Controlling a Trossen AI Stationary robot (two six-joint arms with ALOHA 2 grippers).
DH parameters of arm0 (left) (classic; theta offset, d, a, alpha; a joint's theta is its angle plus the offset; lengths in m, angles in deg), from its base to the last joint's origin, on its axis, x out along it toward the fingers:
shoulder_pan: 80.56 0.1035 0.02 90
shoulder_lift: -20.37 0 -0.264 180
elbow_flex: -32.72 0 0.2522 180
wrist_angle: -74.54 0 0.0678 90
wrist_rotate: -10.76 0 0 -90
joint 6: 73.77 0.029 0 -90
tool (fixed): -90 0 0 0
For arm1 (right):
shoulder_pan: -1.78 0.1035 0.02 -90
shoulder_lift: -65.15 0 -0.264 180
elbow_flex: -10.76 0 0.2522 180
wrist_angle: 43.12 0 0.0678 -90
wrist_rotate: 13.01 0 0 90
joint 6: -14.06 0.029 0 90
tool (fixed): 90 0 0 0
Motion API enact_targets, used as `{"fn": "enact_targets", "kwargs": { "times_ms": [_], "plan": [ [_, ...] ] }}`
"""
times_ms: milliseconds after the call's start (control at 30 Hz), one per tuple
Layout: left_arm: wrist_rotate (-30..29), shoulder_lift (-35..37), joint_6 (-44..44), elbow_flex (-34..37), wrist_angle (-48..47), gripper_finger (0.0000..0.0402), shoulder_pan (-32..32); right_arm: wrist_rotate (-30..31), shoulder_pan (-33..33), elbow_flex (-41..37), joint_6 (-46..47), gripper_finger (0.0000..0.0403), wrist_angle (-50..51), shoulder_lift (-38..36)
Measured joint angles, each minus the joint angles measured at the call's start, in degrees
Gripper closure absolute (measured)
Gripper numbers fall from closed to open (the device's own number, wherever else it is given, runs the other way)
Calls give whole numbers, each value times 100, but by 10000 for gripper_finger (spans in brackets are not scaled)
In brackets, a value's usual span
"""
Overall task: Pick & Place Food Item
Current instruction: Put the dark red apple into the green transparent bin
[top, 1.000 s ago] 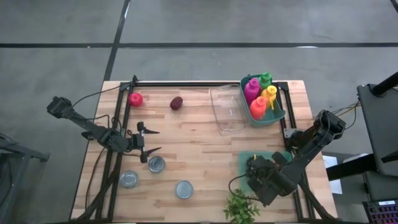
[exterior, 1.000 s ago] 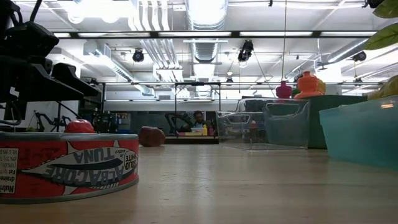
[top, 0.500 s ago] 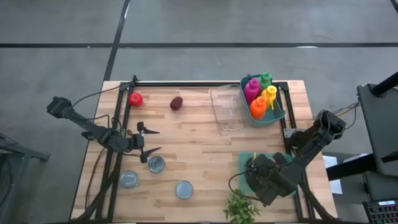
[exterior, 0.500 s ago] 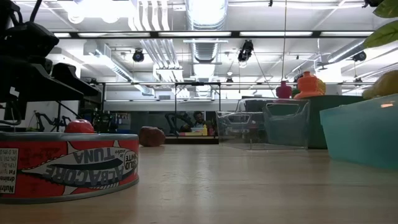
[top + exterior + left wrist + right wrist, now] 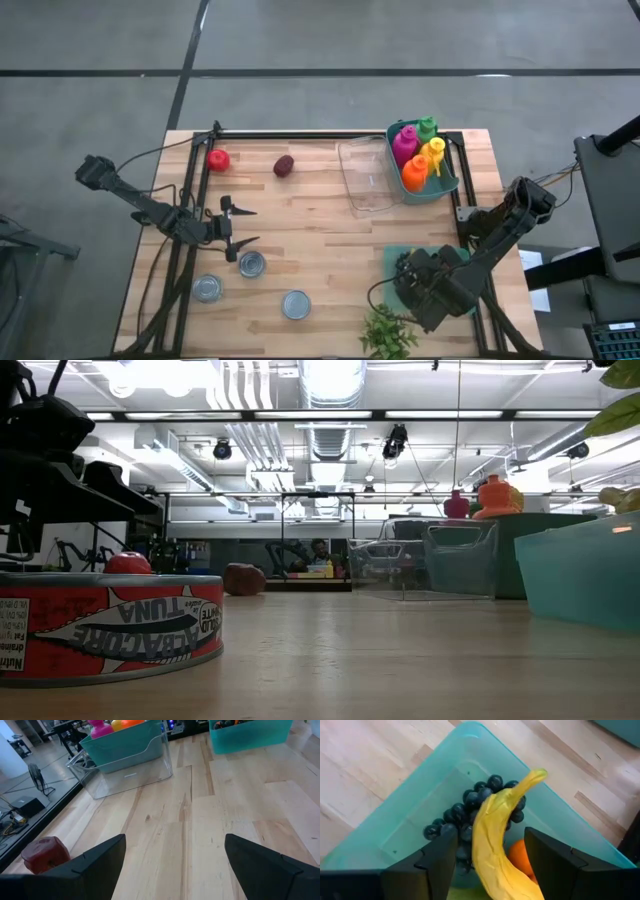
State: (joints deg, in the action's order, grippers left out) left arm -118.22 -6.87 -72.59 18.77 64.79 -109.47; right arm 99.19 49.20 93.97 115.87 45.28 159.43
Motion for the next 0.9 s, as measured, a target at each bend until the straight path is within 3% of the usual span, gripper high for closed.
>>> {"fn": "enact_targets", "kwargs": {
  "times_ms": [200, 433, 567, 767, 900],
  "plan": [
    [0, 0, 2, -1, 0, 58, -1, 330, -2, 420, -198, 164, 408, -7],
    [0, 0, 0, 0, 0, 58, -1, 1342, -2, 988, -872, 164, 709, -13],
    [0, 0, 0, 0, 0, 58, 0, 2390, -2, 1034, -1499, 163, 702, -13],
    [0, 0, 2, -1, 0, 58, -2, 4474, -38, 1017, -2305, 163, 445, -13],
    [0, 0, 2, 0, 0, 58, -2, 5010, -100, 1054, -2853, 163, 217, -13]
  ]
}}
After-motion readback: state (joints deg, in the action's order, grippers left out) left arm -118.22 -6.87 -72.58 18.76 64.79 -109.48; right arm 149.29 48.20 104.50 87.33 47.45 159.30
